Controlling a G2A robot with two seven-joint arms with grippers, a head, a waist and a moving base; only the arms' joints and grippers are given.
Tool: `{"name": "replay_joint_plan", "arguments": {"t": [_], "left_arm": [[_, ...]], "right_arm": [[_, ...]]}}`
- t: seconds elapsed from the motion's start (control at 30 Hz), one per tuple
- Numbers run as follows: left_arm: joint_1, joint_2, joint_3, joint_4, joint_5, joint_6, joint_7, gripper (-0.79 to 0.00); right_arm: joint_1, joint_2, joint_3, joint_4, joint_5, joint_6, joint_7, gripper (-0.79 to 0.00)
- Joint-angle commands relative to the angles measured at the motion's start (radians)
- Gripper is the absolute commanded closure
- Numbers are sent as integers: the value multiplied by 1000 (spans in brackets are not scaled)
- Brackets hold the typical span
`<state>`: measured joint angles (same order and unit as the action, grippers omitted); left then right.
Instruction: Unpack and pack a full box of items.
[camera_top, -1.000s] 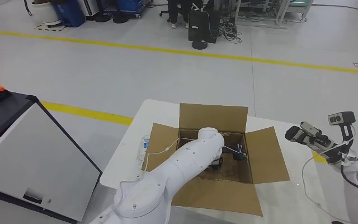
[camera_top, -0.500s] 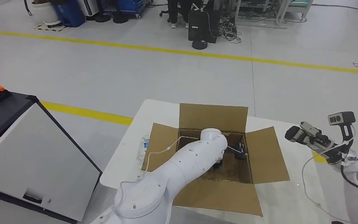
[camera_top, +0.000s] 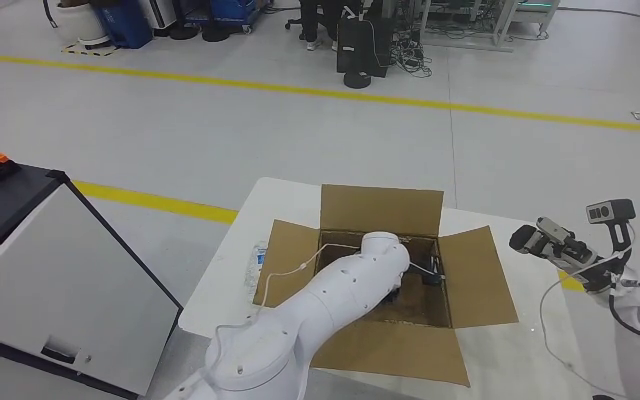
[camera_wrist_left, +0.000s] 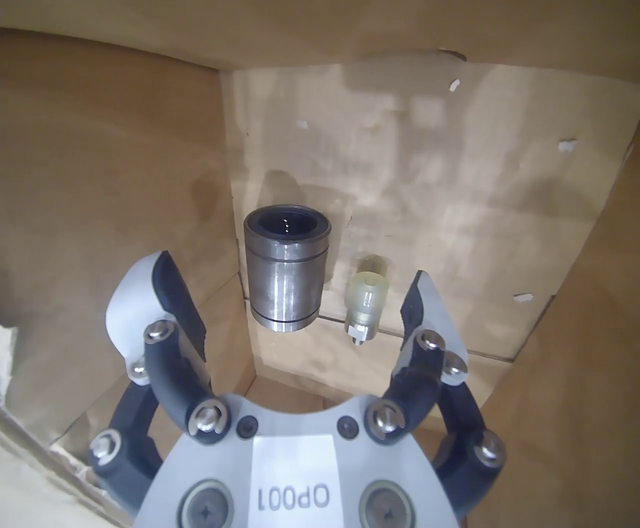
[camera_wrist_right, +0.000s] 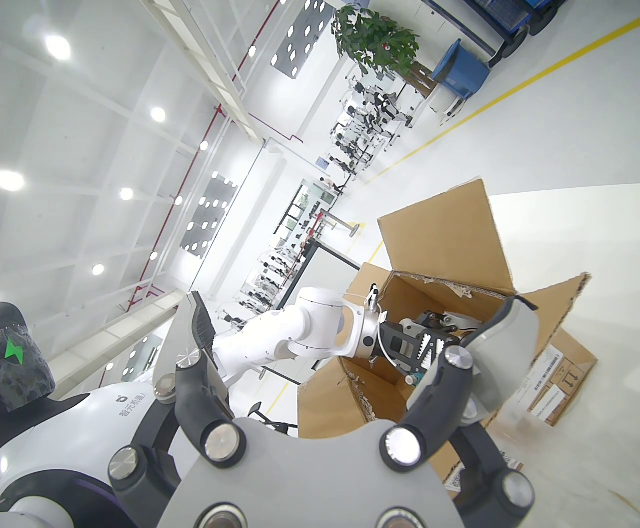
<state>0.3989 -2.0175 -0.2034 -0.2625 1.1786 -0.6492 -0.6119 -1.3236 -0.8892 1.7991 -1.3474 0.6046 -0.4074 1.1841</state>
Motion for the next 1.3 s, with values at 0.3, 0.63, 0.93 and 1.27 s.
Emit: {"name": "replay_joint_plan", "arguments": {"t": [0.3, 0.63, 0.93, 1.27], "left_arm": [[-21, 1, -73, 1, -175, -54, -109, -785], [-34, 5, -137, 15, -440, -175, -384, -785], [1, 13, -50, -16, -598, -189, -371, -785], [-28, 30, 33, -61, -753, -130, -429, -785]], "right_arm": [[0, 0, 0, 0, 0, 0, 0, -785], [0, 0, 0, 0, 0, 0, 0, -785], [0, 0, 0, 0, 0, 0, 0, -785], [0, 0, 0, 0, 0, 0, 0, -785]]}}
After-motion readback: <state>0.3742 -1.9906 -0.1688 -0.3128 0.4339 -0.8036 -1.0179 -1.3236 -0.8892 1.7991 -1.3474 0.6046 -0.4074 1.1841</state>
